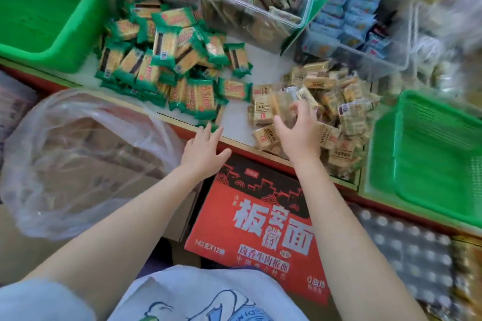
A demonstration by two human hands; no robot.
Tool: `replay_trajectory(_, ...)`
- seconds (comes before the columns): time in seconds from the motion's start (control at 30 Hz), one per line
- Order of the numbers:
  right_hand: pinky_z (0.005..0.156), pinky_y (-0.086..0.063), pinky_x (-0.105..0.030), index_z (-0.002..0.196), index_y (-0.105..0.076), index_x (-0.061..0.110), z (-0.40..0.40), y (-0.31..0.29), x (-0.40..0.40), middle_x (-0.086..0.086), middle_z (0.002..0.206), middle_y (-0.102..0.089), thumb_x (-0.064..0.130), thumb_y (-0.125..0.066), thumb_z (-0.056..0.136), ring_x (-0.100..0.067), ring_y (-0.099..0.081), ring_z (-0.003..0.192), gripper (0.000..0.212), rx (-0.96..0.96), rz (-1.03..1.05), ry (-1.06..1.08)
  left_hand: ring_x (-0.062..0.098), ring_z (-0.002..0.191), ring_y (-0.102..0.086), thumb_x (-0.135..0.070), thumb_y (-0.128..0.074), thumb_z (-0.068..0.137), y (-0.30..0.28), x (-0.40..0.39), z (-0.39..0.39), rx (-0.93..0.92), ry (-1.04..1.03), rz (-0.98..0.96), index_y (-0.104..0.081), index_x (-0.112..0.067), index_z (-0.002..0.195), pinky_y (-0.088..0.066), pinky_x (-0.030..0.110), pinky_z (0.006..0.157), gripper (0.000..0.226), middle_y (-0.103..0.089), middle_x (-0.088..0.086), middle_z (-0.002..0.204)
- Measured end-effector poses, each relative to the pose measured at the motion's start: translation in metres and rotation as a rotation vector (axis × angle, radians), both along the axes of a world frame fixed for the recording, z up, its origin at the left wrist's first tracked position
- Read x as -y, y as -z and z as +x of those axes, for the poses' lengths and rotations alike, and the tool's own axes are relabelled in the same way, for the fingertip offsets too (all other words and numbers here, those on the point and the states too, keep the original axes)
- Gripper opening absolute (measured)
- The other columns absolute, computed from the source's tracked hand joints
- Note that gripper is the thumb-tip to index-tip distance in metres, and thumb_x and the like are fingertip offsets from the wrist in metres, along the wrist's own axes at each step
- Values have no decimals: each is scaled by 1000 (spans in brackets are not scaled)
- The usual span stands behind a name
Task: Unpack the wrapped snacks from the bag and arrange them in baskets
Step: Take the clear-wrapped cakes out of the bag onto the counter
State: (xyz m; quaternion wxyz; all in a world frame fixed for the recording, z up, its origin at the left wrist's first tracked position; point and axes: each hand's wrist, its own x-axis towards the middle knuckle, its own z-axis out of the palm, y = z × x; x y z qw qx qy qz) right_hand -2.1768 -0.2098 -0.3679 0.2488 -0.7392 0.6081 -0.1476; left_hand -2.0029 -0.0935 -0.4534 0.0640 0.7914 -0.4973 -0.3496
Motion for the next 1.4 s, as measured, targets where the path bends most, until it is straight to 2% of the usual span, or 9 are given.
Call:
replay_trajectory(0.2,88,-51,-42,126,-58,21,21,28,45,-10,141,-43,45,-53,99,-28,-46,127,36,-451,67,-125,18,152,20,-65,-39,96,20,-7,2,81,120,59,-1,-27,161,-6,48,124,84,15,1,167)
replay_trajectory(0.4,83,-47,-32,130,-59,14,26,22,-16,-9,122,-49,26,-53,98,-23,-52,108,34,-179,-51,-132,18,153,15,-58,-48,95,11,-4,5,-31,142,60,-5,-25,161,-11,48,124,86,10,0,168)
replay_trajectory(0.5,79,-39,-25,122,-64,14,46,24,-71,-1,115,-53,19,-54,99,-15,-55,94,26,-24,104,-236,19,150,-23,-35,-54,99,-9,-24,36,-268,-251,-208,-36,-21,155,-27,39,118,60,-30,1,162)
replay_trajectory(0.57,76,-41,-27,117,-65,16,65,32,-106,6,106,-53,17,-54,99,-13,-55,82,21,17,193,-307,22,132,-48,-20,-52,100,-12,-66,67,-162,-578,-379,-55,-13,139,-38,36,107,40,-56,4,140)
replay_trajectory(0.73,76,-41,-26,108,-64,9,130,71,-176,4,102,-55,13,-61,94,-16,-55,91,14,22,240,-473,29,121,-56,-27,-54,98,35,-179,127,-122,-692,127,-63,-15,129,-43,36,96,35,-63,7,129)
replay_trajectory(0.83,81,-42,-32,111,-50,3,164,99,-191,-11,116,-49,31,-78,85,-28,-48,106,48,-94,240,-154,27,135,-48,-39,-55,100,52,-199,130,-306,-573,228,-54,-13,142,-39,35,107,49,-54,9,145)
replay_trajectory(0.97,94,-43,-39,136,-35,-3,178,139,-177,-22,137,-47,46,-82,78,-37,-49,125,90,-183,708,209,22,145,-36,-57,-51,97,66,-199,124,-476,-523,286,-41,-17,151,-29,34,115,68,-40,2,157)
replay_trajectory(1.2,97,-53,-40,116,-65,6,160,166,-162,-7,110,-69,31,-81,83,-28,-66,105,44,78,905,406,21,139,-43,-62,-40,99,66,-183,121,-467,-430,270,-45,-28,148,-23,50,119,60,-50,-3,149)
replay_trajectory(1.4,84,-58,-40,114,-68,5,146,158,-160,-18,108,-73,7,-76,84,-31,-73,96,31,497,1031,355,7,132,-45,-42,-48,103,46,-134,116,-683,-615,-7,-51,-25,144,-37,24,103,45,-51,-9,145)
